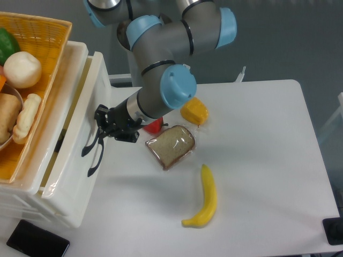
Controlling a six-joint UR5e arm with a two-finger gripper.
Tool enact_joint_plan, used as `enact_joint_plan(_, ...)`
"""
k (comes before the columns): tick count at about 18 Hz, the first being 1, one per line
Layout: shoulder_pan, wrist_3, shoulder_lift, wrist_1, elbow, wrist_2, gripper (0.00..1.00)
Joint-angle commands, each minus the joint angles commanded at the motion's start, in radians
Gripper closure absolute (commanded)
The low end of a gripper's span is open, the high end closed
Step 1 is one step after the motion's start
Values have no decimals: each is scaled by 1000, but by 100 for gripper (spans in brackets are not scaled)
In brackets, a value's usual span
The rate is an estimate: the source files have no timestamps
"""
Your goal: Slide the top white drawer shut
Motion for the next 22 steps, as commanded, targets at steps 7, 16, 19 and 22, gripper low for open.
enact_joint_plan(7,-12,-17,-3,2,2,0,100)
enact_joint_plan(16,138,-6,-2,100,40,23,0)
enact_joint_plan(19,207,-2,-11,208,54,87,0)
enact_joint_plan(22,265,52,-41,336,55,161,0)
